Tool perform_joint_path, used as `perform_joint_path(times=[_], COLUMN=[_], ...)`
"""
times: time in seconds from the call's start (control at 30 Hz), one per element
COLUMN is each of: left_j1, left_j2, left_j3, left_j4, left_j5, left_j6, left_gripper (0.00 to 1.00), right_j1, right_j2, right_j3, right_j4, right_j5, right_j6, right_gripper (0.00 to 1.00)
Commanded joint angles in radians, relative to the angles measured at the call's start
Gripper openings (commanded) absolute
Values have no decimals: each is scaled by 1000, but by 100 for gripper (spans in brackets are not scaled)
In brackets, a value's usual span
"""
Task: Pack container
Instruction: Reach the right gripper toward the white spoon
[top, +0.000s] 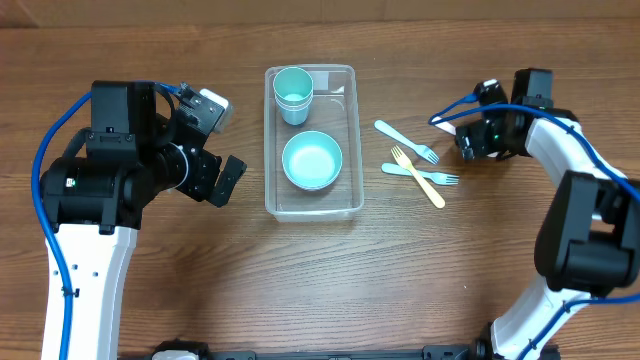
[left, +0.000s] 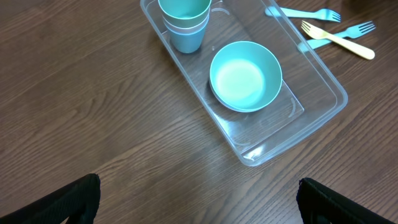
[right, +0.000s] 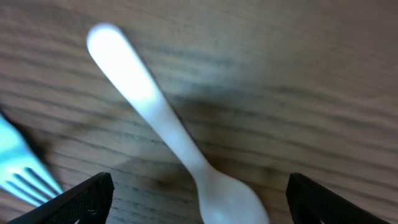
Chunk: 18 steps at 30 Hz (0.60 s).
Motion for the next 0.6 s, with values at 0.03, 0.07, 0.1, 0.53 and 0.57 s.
perform_joint_path(times=[0.03,0.07,0.1,0.53,0.57], left_j1=[6,6,6,6,6], left_j2=[-9,-9,-9,-9,-9], left_j3=[16,16,16,16,16], left_j4=[3,3,3,3,3], left_j5=[23,23,23,23,23], left_j6=[23,23,23,23,23], left_gripper=[100,100,100,100,100], right_j1=[-1,-1,-1,-1,-1], right_j2=[45,48,54,89,89], right_j3=[13,13,13,13,13], right_j4=[-13,-24,-33,-35,-31], right_j5=[11,15,23,40,40], right_j6=[-15,-14,-14,2,20], right_gripper=[84,81,78,18,16])
